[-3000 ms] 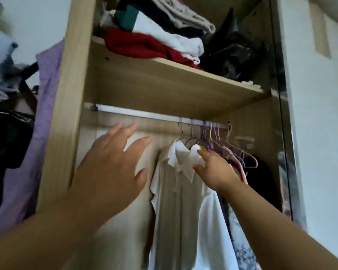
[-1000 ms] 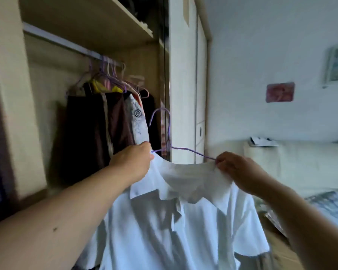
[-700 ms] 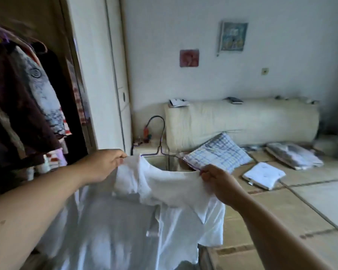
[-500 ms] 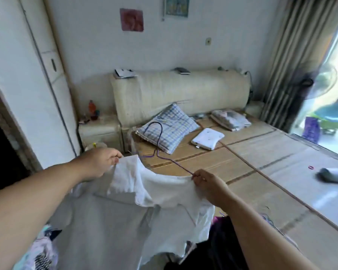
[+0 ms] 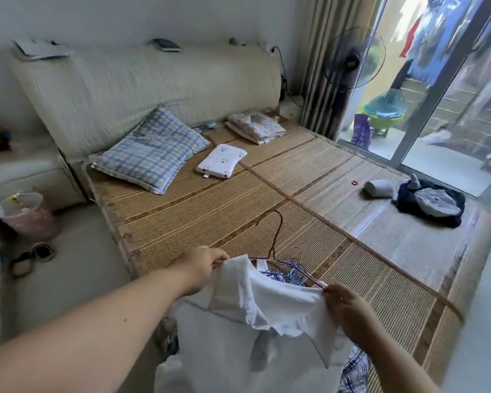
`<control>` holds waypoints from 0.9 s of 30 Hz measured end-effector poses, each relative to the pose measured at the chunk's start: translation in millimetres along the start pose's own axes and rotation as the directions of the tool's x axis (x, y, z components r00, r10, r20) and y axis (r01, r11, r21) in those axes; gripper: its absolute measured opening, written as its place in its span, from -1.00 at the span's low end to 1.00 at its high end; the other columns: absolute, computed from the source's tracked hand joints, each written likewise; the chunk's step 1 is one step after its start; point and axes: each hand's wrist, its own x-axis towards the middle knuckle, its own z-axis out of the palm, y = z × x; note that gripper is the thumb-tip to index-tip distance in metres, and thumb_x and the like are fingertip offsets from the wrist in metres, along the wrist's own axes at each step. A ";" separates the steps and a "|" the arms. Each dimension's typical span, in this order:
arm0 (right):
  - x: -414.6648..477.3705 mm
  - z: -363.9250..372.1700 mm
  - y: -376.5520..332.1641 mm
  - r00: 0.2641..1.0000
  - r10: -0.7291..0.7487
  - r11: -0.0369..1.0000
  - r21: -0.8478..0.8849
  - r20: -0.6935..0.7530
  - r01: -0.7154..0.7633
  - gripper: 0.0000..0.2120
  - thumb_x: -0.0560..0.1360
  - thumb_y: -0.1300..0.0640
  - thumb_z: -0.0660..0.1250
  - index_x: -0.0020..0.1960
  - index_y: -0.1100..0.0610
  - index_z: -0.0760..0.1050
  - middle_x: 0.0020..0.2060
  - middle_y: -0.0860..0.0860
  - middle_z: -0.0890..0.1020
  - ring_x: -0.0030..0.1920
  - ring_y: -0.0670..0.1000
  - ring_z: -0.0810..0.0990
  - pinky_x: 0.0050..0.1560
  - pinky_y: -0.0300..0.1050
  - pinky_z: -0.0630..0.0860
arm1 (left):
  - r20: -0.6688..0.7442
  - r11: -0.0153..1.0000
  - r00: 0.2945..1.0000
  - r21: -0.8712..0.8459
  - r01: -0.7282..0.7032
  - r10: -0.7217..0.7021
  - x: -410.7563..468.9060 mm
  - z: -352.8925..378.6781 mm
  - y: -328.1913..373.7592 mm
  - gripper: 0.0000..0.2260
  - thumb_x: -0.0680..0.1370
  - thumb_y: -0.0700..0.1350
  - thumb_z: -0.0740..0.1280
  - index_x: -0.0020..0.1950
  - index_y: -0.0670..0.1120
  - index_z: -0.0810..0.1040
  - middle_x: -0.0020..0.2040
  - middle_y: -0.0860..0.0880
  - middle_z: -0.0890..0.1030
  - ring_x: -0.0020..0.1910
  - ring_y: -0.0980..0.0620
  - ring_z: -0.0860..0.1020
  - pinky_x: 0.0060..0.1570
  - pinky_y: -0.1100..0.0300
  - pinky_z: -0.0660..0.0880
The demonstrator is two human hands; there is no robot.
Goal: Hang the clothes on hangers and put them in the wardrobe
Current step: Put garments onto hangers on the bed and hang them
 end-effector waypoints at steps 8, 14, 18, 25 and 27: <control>80.4 21.5 75.5 0.996 0.089 0.965 -0.247 0.016 -0.082 -0.81 0.59 0.09 0.18 0.10 0.02 0.55 0.02 0.06 0.63 -0.05 0.10 0.56 -0.02 -0.08 0.50 | 0.054 0.988 0.986 0.009 0.155 -0.155 77.7 83.6 23.1 -0.64 0.48 -0.10 0.11 0.09 0.20 0.61 0.02 0.08 0.58 0.00 -0.04 0.53 -0.23 0.22 0.32; 114.0 35.0 84.1 0.990 0.129 0.968 -0.223 0.057 -0.113 -0.55 0.60 0.02 0.14 0.47 0.01 0.21 0.40 0.11 0.37 0.37 0.14 0.35 0.34 0.03 0.33 | -0.008 0.952 0.953 0.021 0.304 -0.304 103.1 113.3 13.6 -0.59 0.59 0.02 0.14 0.45 0.19 0.26 0.39 -0.01 0.34 0.31 -0.08 0.36 0.29 -0.03 0.28; 112.8 48.7 70.9 0.982 0.095 0.953 -0.300 0.166 -0.042 -0.41 0.60 -0.05 0.15 0.54 0.00 0.00 0.53 0.08 0.08 0.49 0.11 0.13 0.43 0.01 0.17 | 0.076 0.957 0.954 0.048 0.285 -0.288 86.6 117.2 15.1 -0.49 0.59 0.08 0.17 0.51 0.20 0.08 0.54 0.02 0.10 0.51 -0.01 0.06 0.43 -0.12 0.06; 88.1 101.5 -62.1 0.889 -0.295 0.877 -0.271 0.350 0.397 -0.38 0.55 -0.06 0.24 0.52 -0.03 0.08 0.51 0.04 0.13 0.48 0.05 0.18 0.40 -0.07 0.21 | -0.050 0.964 0.969 0.097 0.247 -0.243 30.7 51.1 9.2 -0.50 0.57 0.08 0.19 0.49 0.22 0.13 0.55 0.08 0.10 0.52 0.05 0.02 0.43 -0.17 -0.10; 74.1 120.2 -120.9 0.810 -0.445 0.787 -0.264 0.382 0.557 -0.37 0.53 -0.10 0.25 0.52 -0.08 0.06 0.51 0.01 0.15 0.46 0.05 0.21 0.40 -0.05 0.25 | -0.180 0.960 0.955 0.109 0.257 -0.235 11.4 10.2 1.5 -0.48 0.55 0.07 0.20 0.49 0.21 0.13 0.54 0.05 0.13 0.52 0.03 0.07 0.43 -0.17 -0.04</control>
